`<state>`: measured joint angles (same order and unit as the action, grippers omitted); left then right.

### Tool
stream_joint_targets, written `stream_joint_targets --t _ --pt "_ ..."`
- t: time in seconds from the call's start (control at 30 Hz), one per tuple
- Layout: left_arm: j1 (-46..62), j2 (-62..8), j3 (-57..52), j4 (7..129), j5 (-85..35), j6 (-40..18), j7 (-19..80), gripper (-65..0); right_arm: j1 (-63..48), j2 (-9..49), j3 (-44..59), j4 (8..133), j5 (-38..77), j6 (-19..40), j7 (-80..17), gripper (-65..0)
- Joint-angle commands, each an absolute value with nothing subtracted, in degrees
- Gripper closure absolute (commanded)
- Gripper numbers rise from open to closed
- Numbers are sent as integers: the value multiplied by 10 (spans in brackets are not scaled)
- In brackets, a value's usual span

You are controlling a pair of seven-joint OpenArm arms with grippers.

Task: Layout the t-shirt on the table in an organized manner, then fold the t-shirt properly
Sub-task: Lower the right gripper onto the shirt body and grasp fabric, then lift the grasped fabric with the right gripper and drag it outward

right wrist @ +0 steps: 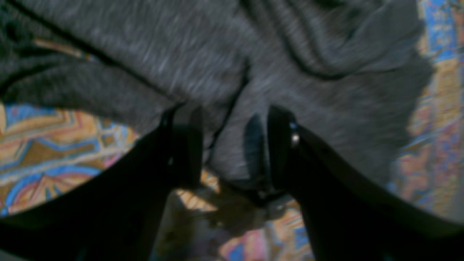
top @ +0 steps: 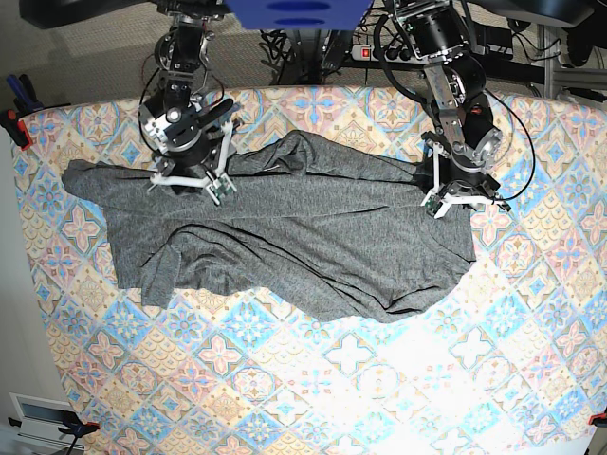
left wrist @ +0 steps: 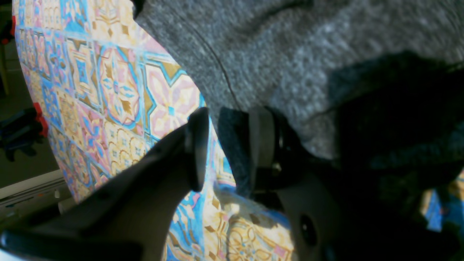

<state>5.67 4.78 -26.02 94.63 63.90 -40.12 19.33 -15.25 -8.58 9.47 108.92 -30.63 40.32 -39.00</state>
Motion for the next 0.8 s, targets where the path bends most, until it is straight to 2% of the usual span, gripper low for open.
stream_joint_targets --t 0.0,0.2,0.77 --pt "52 46 -259 952 640 -400 193 -192 -148 -87 94 1090 -302 400 -383 -262" --pt "52 46 -259 952 640 -400 193 -192 -130 -77 94 1058 -302 400 -381 -262" --pt "52 46 -259 952 640 -400 193 -192 -110 -41 95 1079 -304 400 -387 -262"
